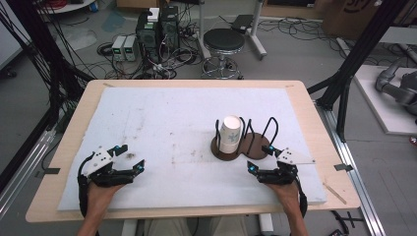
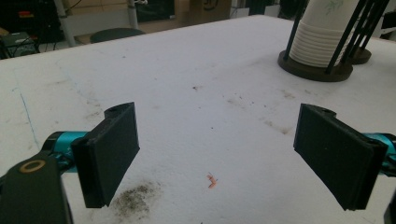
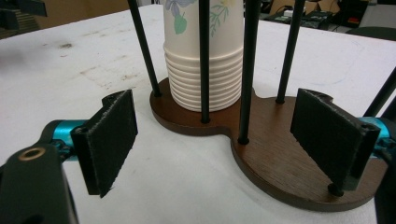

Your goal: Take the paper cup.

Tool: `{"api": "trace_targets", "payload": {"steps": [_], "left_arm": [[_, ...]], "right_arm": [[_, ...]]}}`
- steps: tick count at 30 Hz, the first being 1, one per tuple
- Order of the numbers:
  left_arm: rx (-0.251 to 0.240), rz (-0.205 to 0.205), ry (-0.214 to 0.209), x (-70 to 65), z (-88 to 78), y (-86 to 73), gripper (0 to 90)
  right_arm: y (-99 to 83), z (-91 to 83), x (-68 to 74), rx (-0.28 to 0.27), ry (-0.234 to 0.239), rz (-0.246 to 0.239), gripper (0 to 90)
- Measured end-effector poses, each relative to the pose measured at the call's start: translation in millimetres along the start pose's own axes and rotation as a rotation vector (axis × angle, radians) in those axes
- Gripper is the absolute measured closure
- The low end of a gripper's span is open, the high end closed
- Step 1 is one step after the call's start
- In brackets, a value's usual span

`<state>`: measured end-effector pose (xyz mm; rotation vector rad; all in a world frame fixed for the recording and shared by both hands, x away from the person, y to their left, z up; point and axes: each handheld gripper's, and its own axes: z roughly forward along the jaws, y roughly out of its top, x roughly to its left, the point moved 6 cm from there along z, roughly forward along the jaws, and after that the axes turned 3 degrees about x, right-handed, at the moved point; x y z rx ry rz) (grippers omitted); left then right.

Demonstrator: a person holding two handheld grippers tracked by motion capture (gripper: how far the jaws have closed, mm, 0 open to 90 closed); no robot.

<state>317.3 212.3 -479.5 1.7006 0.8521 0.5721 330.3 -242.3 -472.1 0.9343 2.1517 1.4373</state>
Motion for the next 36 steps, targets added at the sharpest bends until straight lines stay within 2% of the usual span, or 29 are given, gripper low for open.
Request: {"api": "trace_targets", "payload": {"steps": [8,17,21,23,24,27,28,29,30,34,36], "left_arm": [[0.007,-0.016,-0.002,1.2,0.7,-0.2,13.9],[0.010,-0.012,-0.002,1.2,1.1,-0.2,13.9],[0.008,-0.019,-0.004,1.9,0.8,-0.2,13.9],[0.011,-0.020,-0.005,2.1,1.3,-0.2,14.0],[0.014,-0.024,-0.007,2.1,1.4,-0.3,14.0],[0.015,-0.020,-0.006,2.0,1.4,-0.3,13.9],[0.015,-0.020,-0.005,1.7,1.6,-0.3,14.0],[0.017,-0.019,-0.003,1.6,1.8,-0.4,14.0],[0.022,-0.015,-0.005,1.8,2.0,-0.5,14.0],[0.033,-0.021,-0.012,1.9,3.1,-0.7,14.0],[0.031,-0.027,-0.014,2.2,3.1,-0.6,13.9]], "right_arm": [[-0.3,1.8,1.4,0.022,-0.001,-0.012,14.9],[0.3,-0.4,2.7,-0.003,0.006,-0.027,14.9],[1.1,-0.6,4.5,0.008,0.016,-0.037,14.9],[4.5,-3.3,6.4,0.008,0.013,-0.048,14.9],[11.7,-9.1,9.1,-0.014,0.020,-0.058,15.0],[19.3,-15.4,11.4,-0.029,0.018,-0.060,14.9],[29.8,-23.3,13.6,-0.048,0.024,-0.064,14.9],[29.8,-23.3,13.6,-0.048,0.024,-0.064,14.9],[37.8,-29.4,15.2,-0.058,0.019,-0.075,14.9],[47.8,-35.7,16.0,-0.051,0.011,-0.094,15.0],[60.4,-41.4,14.9,-0.051,0.000,-0.123,14.9]]}}
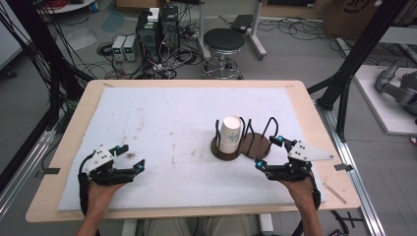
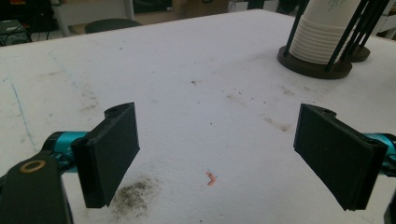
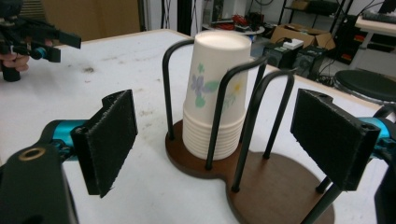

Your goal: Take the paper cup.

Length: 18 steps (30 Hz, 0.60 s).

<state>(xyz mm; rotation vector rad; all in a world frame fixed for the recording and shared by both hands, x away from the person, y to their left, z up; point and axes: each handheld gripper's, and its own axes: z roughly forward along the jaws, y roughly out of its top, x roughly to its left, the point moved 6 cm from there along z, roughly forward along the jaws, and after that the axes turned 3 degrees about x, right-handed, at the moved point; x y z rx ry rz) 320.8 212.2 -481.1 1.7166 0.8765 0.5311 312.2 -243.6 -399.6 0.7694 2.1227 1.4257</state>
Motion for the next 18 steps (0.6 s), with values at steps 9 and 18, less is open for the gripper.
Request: {"api": "trace_targets", "payload": {"steps": [9,18], "left_arm": [[-0.002,0.003,0.001,0.0,-0.4,0.0,14.0],[-0.003,-0.009,-0.008,0.6,-0.3,0.0,14.0]], "right_arm": [[35.5,-1.5,-8.4,0.039,0.075,-0.006,14.9],[71.4,7.9,-19.5,0.104,0.125,-0.052,15.0]]}}
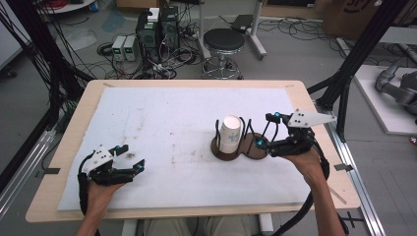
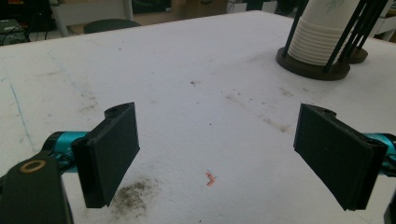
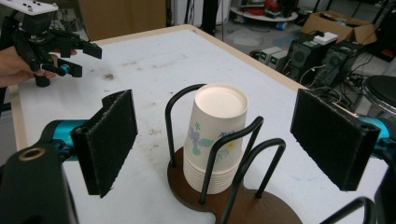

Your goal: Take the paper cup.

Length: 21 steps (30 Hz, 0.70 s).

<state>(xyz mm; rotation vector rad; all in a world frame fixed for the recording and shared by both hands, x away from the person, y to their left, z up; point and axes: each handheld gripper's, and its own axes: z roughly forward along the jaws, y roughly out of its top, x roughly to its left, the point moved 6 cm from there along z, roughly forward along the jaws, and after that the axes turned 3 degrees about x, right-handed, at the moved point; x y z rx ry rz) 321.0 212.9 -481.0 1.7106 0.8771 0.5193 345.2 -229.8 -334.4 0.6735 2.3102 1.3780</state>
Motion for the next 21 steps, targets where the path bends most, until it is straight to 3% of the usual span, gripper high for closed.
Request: {"api": "trace_targets", "payload": {"steps": [4,6,10,18,21], "left_arm": [[0.001,0.001,0.000,0.0,0.0,0.0,14.0],[0.003,0.007,-0.001,0.0,0.2,0.0,14.0],[0.002,0.009,-0.001,-0.1,0.0,0.0,14.0],[0.011,0.002,-0.004,-0.1,1.1,-0.2,14.0],[0.011,0.004,-0.003,-0.4,1.3,-0.2,14.0]], "right_arm": [[8.9,8.2,-5.5,0.041,0.034,-0.019,15.0],[16.1,16.5,-10.9,0.100,0.065,-0.021,15.0],[22.8,25.2,-14.5,0.157,0.112,-0.035,15.0],[37.2,49.8,-22.3,0.311,0.165,-0.084,15.0],[40.7,56.2,-22.8,0.341,0.176,-0.094,15.1]]}}
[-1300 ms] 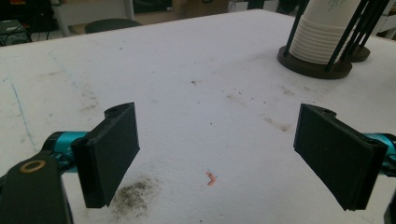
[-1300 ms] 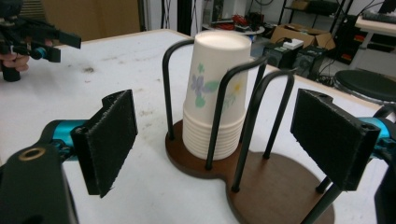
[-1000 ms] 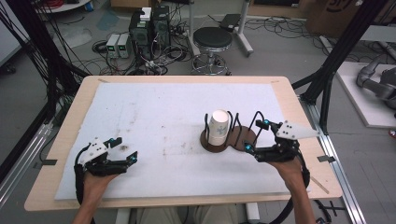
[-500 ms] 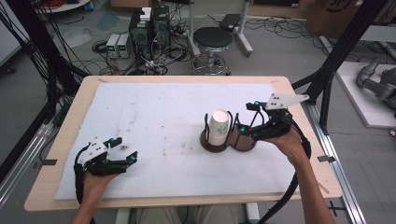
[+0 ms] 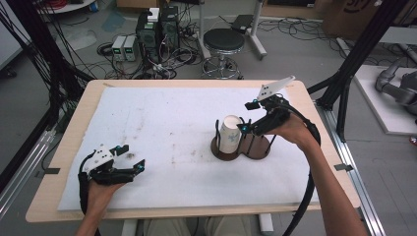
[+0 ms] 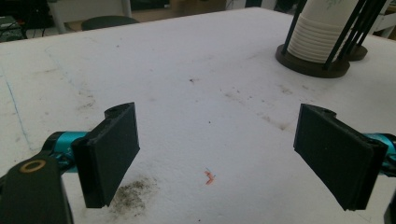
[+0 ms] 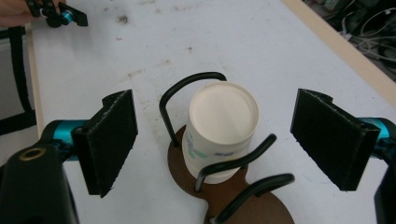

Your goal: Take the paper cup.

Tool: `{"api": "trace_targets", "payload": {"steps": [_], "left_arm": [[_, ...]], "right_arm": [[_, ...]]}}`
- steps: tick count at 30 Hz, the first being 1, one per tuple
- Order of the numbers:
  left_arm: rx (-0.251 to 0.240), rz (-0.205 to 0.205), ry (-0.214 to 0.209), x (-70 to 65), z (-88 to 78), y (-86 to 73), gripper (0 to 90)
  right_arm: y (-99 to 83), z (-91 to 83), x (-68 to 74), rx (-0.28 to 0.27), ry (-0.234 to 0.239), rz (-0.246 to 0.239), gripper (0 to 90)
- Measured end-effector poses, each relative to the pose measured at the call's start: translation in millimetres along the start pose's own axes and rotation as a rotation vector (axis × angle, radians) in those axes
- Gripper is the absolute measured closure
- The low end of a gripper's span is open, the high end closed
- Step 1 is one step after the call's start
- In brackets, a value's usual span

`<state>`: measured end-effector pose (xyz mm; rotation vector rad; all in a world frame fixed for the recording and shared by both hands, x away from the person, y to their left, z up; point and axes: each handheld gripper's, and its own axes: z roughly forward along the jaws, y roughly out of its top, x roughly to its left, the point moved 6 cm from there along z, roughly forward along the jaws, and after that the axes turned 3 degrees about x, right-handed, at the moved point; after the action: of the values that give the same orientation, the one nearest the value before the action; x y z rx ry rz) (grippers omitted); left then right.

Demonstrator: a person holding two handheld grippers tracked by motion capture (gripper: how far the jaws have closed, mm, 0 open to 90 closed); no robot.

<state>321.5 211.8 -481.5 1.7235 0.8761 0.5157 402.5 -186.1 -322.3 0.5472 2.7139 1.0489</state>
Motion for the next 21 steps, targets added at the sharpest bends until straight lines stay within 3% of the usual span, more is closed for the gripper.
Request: {"api": "trace_targets", "payload": {"steps": [7,21], "left_arm": [[0.006,0.016,0.005,-1.0,0.1,-0.2,14.0],[0.007,0.024,0.006,-2.1,0.5,-0.3,14.0]], "right_arm": [[14.6,21.5,-6.9,0.171,0.021,-0.056,16.3],[14.0,47.3,-11.6,0.359,0.020,-0.103,16.7]]}}
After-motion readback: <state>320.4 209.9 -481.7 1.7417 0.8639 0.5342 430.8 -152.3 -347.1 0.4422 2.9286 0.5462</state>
